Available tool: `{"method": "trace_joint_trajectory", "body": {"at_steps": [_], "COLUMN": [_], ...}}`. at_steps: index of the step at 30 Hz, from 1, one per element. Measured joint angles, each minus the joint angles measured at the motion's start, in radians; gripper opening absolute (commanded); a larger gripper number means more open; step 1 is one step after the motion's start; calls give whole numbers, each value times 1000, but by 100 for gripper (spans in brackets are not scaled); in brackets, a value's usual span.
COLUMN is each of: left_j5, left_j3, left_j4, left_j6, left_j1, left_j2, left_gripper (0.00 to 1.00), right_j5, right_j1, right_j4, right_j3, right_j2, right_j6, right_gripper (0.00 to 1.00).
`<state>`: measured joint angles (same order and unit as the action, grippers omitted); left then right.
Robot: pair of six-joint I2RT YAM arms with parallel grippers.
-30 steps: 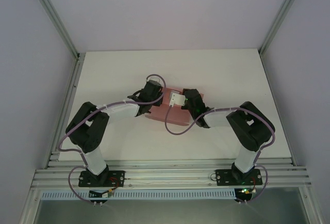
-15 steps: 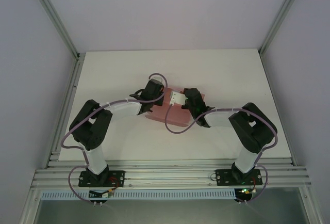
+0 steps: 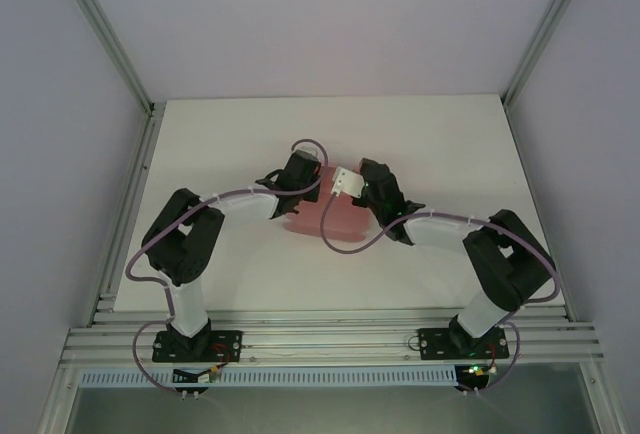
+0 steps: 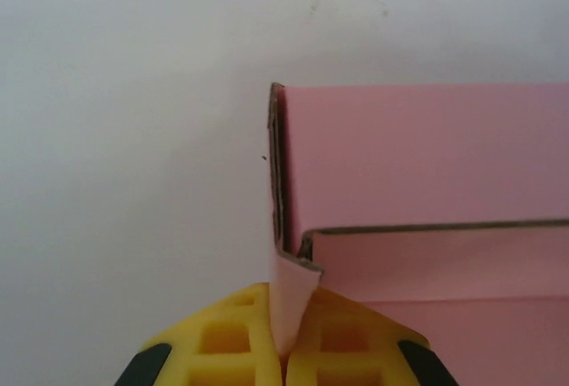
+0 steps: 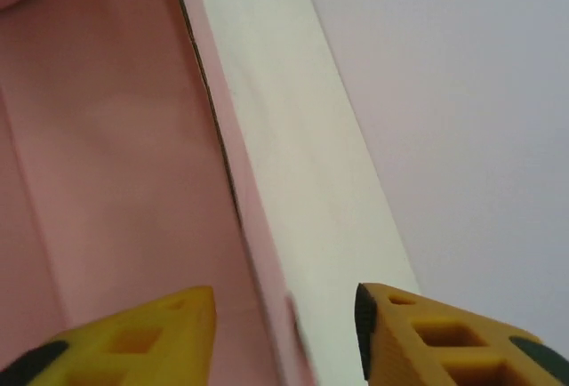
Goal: Assemble paper box
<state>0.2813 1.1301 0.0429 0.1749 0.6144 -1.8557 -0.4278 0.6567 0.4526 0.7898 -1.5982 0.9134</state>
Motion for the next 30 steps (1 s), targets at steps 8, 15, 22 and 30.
{"method": "trace_joint_trajectory", "body": {"at_steps": [8, 15, 22, 30], "left_j5": [98, 105, 102, 111], "left_j3": [-100, -275, -348, -420], "left_j4": [96, 283, 413, 611], "left_j6": [71, 139, 151, 155], "left_j1": [-2, -2, -2, -2], "left_j2": [111, 286, 295, 287], "left_gripper": [0, 0, 0, 0], "right_j5": [48, 173, 461, 570], "right_j1": [-15, -187, -183, -183], "right_j4": [-184, -578, -865, -966], "right_j3": [68, 391, 519, 497], "right_j2": [270, 437, 346, 255], "right_j6": [-291, -810, -1143, -1415], "right_gripper": [100, 98, 79, 67]}}
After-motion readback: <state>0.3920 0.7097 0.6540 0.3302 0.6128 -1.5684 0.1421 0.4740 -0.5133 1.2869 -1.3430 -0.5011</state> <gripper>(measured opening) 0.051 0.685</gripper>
